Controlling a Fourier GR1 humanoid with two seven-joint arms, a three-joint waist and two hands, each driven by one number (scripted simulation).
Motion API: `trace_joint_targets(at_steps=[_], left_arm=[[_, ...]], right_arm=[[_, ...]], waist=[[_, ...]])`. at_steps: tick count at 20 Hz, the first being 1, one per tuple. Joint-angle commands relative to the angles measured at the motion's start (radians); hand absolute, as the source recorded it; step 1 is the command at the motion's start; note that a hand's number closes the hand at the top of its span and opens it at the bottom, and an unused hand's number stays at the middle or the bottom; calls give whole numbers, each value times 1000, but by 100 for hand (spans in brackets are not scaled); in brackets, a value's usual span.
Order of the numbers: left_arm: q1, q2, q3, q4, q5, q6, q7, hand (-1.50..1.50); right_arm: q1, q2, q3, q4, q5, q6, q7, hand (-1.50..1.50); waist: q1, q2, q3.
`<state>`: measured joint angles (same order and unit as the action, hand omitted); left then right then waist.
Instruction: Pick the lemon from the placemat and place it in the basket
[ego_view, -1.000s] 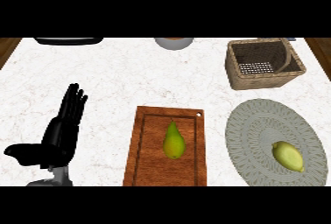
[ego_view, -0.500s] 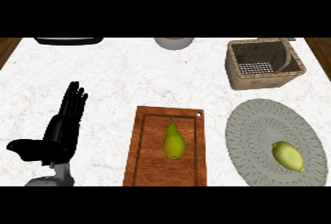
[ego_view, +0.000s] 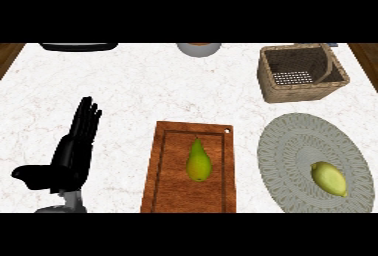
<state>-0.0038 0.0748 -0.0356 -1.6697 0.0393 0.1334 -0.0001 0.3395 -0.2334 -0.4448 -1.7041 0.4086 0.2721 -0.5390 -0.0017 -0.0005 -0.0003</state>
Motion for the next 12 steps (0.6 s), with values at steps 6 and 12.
trace_joint_targets(at_steps=[6, 12], left_arm=[[54, 6, -3, -126, -10, -10, 73, 0], [-2, -4, 54, 43, 17, -47, -40, 0]], right_arm=[[-69, 31, 34, 55, 82, -21, 34, -150], [-83, 51, 68, 88, 124, -37, 17, -150]], waist=[[3, -1, 0], [0, 0, 0]])
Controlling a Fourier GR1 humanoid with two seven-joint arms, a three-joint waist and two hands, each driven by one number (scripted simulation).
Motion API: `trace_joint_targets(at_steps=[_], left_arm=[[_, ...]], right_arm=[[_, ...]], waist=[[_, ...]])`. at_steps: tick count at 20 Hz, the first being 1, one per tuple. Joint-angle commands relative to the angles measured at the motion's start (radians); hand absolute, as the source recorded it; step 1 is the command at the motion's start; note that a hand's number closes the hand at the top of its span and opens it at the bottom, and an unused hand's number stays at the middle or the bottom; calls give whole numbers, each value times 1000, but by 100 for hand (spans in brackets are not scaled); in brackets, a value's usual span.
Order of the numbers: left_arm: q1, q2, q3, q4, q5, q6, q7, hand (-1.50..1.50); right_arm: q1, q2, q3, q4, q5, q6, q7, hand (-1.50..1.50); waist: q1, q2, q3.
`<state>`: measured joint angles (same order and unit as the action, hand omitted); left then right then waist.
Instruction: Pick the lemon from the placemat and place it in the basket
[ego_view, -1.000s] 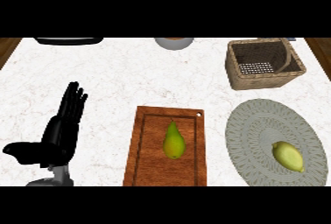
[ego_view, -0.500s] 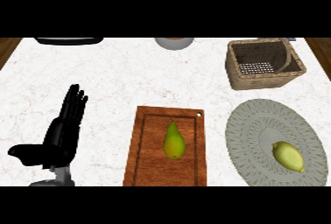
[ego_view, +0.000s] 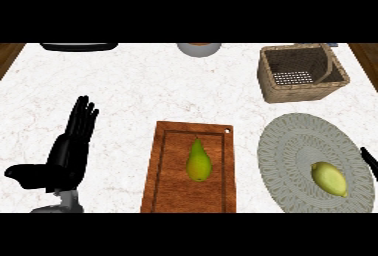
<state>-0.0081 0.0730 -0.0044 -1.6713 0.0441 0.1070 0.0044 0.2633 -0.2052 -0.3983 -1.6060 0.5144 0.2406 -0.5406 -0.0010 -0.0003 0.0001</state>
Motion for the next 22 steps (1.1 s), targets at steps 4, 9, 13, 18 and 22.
trace_joint_targets(at_steps=[4, 9, 13, 18, 22], left_arm=[[-28, -26, 5, 76, -20, 2, -46, 0], [24, -12, -2, -67, -21, -4, 45, 0], [-14, -8, 33, 12, -2, -24, 3, 0], [23, -18, 3, -51, -35, -11, 20, 0], [-1, -16, 17, -16, -34, -10, 17, 0]], right_arm=[[-22, 37, 54, -48, 41, 8, 78, -150], [-99, -10, 8, 112, 29, -32, -9, -150], [-49, 35, 56, 12, 53, -16, 66, -150], [-145, 9, 27, 173, 44, -64, 22, -150], [-150, -35, 56, 183, 83, -39, -21, 150]], waist=[[-2, 0, 0], [2, 0, 0], [-1, 0, 0], [2, 0, 0], [2, 0, 0]])
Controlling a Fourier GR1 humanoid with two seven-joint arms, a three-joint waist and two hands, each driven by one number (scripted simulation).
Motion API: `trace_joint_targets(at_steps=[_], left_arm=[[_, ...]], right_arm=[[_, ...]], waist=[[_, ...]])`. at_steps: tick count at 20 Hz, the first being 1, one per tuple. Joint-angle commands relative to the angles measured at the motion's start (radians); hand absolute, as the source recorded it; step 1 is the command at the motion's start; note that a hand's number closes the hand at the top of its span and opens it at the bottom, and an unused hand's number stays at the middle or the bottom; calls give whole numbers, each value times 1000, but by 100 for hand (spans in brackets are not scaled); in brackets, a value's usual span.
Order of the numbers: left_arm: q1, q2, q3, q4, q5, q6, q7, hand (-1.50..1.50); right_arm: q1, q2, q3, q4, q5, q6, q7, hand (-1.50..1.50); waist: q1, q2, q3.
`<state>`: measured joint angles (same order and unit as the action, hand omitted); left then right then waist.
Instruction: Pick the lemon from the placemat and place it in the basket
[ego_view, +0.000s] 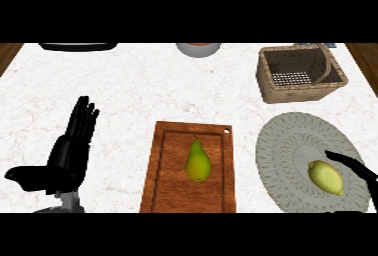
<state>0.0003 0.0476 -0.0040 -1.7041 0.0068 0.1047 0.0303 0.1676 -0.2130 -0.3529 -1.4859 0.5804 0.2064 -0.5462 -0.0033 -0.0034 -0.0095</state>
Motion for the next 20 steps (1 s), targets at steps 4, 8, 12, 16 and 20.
trace_joint_targets(at_steps=[4, 8, 12, 16, 20], left_arm=[[12, -11, -25, -13, -15, -6, 2, 0], [-43, 11, 37, 61, 24, -26, -17, 0], [-31, -1, 24, 92, -1, -21, -64, 0], [-34, -4, -14, 13, 6, -33, -5, 0], [-49, -4, -21, 7, 5, -39, -13, 0]], right_arm=[[-80, -30, 40, 104, 99, -98, -75, 150], [-31, -11, 43, 109, 114, -163, -132, 150], [22, 36, 79, 7, 129, -195, -110, 150], [-194, 134, -14, 120, 234, -282, 403, 150], [-212, 157, -89, 143, 248, -319, 568, 150]], waist=[[5, 3, 10], [1, 4, 9], [0, 3, 9], [76, 34, 2], [105, 78, -7]])
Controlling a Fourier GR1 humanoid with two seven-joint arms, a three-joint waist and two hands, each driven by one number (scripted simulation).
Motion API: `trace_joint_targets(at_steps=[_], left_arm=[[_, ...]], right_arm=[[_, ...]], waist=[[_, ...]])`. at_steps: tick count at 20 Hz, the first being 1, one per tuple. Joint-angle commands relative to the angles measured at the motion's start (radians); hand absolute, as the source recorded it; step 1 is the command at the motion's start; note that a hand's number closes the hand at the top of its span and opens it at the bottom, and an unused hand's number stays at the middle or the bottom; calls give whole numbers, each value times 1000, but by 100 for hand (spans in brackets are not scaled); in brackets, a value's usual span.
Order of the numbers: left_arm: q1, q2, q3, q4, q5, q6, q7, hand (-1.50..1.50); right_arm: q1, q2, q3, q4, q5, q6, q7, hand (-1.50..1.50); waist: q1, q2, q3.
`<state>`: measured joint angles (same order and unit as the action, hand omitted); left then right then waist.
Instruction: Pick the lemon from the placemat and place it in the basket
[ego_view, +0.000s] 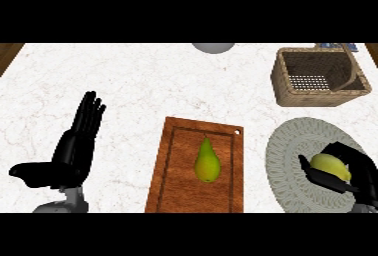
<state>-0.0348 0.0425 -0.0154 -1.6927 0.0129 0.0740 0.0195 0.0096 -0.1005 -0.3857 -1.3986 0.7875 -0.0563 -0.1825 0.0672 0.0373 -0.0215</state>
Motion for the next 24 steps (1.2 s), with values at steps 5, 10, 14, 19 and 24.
trace_joint_targets(at_steps=[5, 10, 14, 19, 24], left_arm=[[-33, -4, -36, -14, -3, -23, -3, 0], [-53, -10, -63, -6, -10, -36, 1, 0], [-68, -18, -90, 4, -11, -51, 4, 0], [-90, -18, -110, 23, -26, -60, 13, 0], [-98, -31, -113, 38, -24, -52, 22, 0]], right_arm=[[-176, 44, -120, 49, 143, -145, 477, 150], [-378, 57, -162, 47, 252, -262, 733, 150], [-554, 15, -173, 50, 379, -350, 885, 150], [-759, -33, -163, 96, 575, -388, 1074, 150], [-954, -54, -164, 188, 751, -366, 1266, 150]], waist=[[92, 35, 1], [140, 25, 4], [171, 25, 3], [187, 25, 2], [195, 22, 5]])
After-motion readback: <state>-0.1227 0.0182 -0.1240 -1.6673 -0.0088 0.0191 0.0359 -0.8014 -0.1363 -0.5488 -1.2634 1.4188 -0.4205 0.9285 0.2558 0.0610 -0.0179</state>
